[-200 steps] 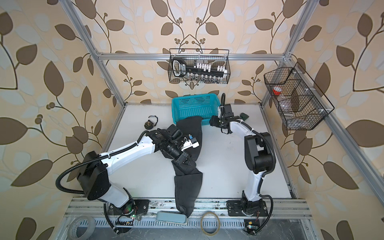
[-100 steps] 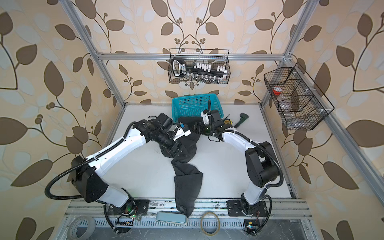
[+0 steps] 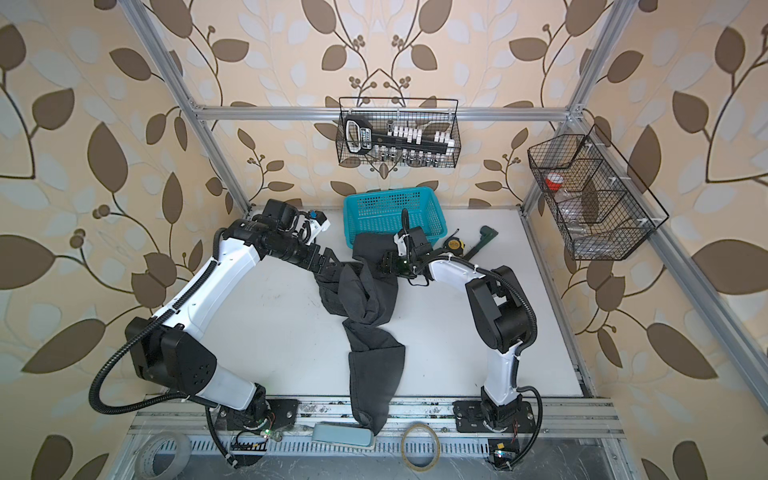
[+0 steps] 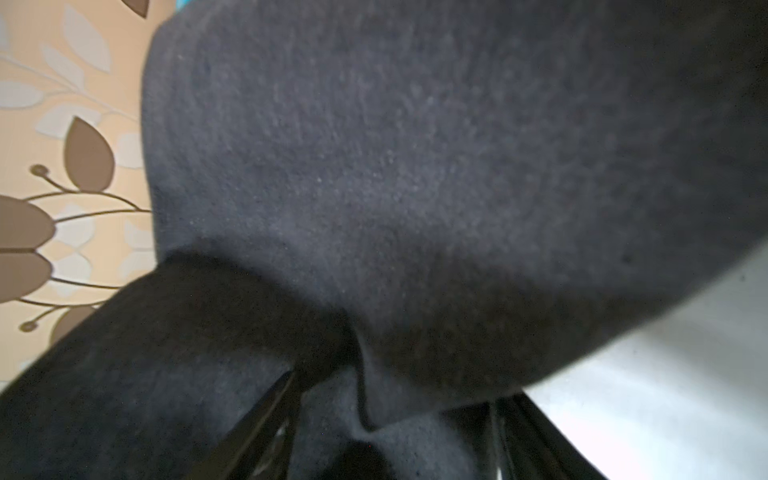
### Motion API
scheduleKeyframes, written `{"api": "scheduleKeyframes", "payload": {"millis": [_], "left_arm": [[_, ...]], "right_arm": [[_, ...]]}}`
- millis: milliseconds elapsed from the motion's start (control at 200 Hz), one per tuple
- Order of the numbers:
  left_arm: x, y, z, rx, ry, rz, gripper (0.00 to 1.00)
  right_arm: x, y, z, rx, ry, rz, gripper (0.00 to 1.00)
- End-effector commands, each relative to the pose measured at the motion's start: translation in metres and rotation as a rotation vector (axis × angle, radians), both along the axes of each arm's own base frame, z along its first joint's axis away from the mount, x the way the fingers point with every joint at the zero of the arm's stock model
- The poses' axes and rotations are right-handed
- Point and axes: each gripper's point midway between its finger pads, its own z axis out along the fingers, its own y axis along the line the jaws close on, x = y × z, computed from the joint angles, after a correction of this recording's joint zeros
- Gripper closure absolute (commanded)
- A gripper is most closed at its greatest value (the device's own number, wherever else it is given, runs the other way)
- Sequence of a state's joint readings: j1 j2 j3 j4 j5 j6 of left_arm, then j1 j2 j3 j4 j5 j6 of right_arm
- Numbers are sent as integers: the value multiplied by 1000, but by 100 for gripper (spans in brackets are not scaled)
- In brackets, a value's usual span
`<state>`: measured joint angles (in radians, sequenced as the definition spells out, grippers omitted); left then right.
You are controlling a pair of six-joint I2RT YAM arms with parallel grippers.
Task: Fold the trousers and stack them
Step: 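Grasp a jeans leg with the right gripper while the left holds the waistband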
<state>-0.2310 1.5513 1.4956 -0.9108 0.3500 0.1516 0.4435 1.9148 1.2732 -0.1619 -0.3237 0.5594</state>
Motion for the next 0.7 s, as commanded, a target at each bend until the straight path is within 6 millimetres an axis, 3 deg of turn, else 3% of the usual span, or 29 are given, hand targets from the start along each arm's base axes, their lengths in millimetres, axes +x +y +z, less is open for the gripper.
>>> {"api": "scheduleKeyframes", "payload": {"millis": [0,50,145,175,245,475,545,610,650,695], "left_arm": [[47,50,-30,225,-53,218,3],[57,49,-42,222,-53,222,2],[70,43,-69,221,-7,207,2],[73,46,-77,245,16,214,2],[79,56,-97,311,52,244,2],[87,57,-136,218,131,324,3],[89,60,-143,194,159,343,5],[90,64,-148,174,182,356,9],[91,64,-151,134,202,367,15],[92,59,-151,53,233,371,29]], "right_arm": [[-4,-11,1,-92,-50,14,24],[-2,-17,14,-124,-100,16,20],[-8,-35,13,-144,-126,-2,13],[-6,-40,12,-130,-126,-19,8],[-4,-46,8,-76,-114,-54,6],[10,-5,0,103,-113,0,9],[12,5,0,141,-122,16,16],[12,12,-3,160,-114,37,29],[12,14,-2,170,-114,46,42],[11,14,2,171,-123,45,57]]}}
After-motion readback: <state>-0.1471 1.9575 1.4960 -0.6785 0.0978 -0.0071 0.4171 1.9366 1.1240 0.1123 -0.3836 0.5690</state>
